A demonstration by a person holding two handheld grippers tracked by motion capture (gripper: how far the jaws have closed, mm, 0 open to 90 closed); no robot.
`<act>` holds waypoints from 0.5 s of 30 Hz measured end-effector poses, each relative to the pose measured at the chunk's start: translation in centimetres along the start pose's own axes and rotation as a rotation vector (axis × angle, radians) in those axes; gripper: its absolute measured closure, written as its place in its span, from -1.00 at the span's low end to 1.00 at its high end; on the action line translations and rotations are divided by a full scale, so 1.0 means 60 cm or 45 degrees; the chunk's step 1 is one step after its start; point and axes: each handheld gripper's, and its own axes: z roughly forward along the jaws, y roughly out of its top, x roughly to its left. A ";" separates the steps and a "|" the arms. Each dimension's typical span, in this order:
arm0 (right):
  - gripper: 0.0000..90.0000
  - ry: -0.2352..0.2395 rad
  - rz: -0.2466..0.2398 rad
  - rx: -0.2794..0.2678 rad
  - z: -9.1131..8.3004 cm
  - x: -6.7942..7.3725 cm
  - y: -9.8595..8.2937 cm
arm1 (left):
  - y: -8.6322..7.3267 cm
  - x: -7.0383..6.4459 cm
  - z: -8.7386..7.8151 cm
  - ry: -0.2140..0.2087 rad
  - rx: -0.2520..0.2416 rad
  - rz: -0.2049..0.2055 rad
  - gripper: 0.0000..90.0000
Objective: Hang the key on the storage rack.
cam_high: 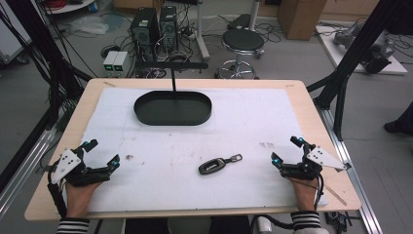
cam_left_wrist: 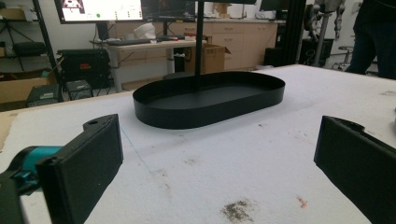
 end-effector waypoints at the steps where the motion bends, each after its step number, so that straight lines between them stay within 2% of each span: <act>1: -0.99 0.042 -0.007 0.016 0.001 -0.002 0.014 | 0.000 -0.001 0.000 0.002 -0.004 0.000 -0.96; 2: -0.99 0.042 -0.007 0.016 0.001 -0.002 0.014 | 0.000 -0.001 0.000 0.001 -0.005 0.002 -0.96; 3: -0.99 0.086 -0.037 0.060 0.006 -0.002 0.034 | 0.000 0.000 0.000 -0.001 -0.003 0.000 -0.96; 4: -0.99 0.086 -0.037 0.060 0.006 -0.002 0.034 | 0.000 0.000 0.000 -0.001 -0.002 -0.001 -0.96; 5: -0.99 0.135 -0.071 0.107 0.013 -0.002 0.056 | 0.000 0.001 0.000 0.000 -0.003 -0.008 -0.96; 8: -0.99 0.224 -0.139 0.165 0.032 0.000 0.089 | 0.000 0.001 0.000 0.000 -0.003 -0.007 -0.96; 9: -0.99 0.224 -0.139 0.165 0.032 0.000 0.089 | 0.000 0.001 0.000 0.000 -0.003 -0.007 -0.96; 10: -0.99 0.257 -0.157 0.191 0.040 0.001 0.099 | 0.000 0.001 0.000 0.000 -0.004 -0.008 -0.96; 11: -0.99 0.319 -0.185 0.247 0.057 0.006 0.116 | 0.000 0.001 0.000 0.000 -0.006 -0.011 -0.96; 13: -0.99 0.378 -0.234 0.300 0.075 0.012 0.129 | 0.000 0.001 0.000 0.002 -0.005 -0.011 -0.96; 14: -0.99 0.378 -0.234 0.300 0.075 0.012 0.129 | 0.000 0.001 0.000 0.001 -0.006 -0.011 -0.96; 15: -0.99 0.422 -0.280 0.340 0.089 0.019 0.138 | 0.000 0.000 0.000 0.001 -0.006 -0.010 -0.96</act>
